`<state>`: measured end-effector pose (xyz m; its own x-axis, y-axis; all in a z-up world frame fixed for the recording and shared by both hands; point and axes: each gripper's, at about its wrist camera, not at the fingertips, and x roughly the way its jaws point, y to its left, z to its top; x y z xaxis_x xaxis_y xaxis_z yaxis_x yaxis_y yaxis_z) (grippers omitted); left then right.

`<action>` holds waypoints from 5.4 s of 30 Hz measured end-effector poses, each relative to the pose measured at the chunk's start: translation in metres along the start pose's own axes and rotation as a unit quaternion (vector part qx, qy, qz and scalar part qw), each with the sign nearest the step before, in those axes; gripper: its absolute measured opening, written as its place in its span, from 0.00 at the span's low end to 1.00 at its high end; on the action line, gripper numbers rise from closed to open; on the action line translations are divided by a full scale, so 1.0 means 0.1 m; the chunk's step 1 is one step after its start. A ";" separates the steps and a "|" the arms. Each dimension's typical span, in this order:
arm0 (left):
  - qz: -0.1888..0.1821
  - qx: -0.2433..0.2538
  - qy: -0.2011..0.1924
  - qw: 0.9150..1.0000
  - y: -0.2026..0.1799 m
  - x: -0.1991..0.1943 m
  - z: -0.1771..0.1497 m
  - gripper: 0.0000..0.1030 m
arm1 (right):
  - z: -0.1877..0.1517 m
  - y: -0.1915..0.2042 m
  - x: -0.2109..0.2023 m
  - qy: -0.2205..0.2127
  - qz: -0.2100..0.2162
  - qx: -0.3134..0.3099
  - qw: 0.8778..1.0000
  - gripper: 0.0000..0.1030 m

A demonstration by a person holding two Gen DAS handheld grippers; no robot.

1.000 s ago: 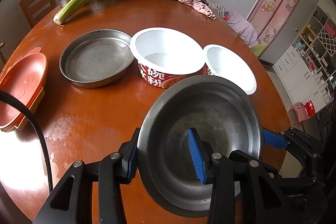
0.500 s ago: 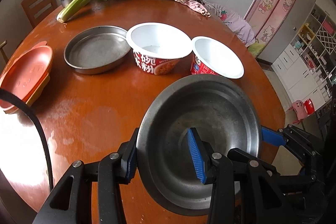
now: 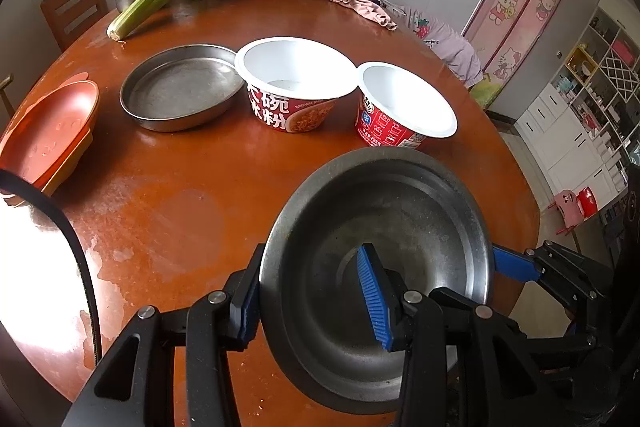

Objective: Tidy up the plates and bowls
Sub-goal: 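Lift the steel bowl with both grippers and carry it across the table, then lower the steel bowl onto the table and open both grippers, then reach both grippers to the larger white paper bowl and close on its rim, then lift the white paper bowl with both grippers and carry it over the steel bowl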

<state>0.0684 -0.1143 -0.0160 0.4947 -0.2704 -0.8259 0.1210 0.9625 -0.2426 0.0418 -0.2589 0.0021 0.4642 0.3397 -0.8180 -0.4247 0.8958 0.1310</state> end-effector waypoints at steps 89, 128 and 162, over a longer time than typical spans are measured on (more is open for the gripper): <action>-0.121 -0.022 0.034 0.992 -0.38 0.50 0.99 0.43 | 0.87 -1.22 0.15 -0.030 -0.070 0.075 0.994 0.55; -0.126 -0.004 0.030 0.992 -0.42 0.56 1.13 0.42 | 0.94 -0.91 0.38 -0.002 -0.025 0.038 0.999 0.55; -0.102 0.001 -0.050 0.993 -0.20 -0.42 0.63 0.42 | 0.73 -0.14 -0.26 -0.060 0.002 -0.012 0.998 0.55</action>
<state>0.0996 -0.1209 0.0560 0.5432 -0.4573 -0.7042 0.2303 0.8877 -0.3988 0.0918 -0.2591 0.0622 0.5513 0.3771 -0.7442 -0.4454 0.8873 0.1196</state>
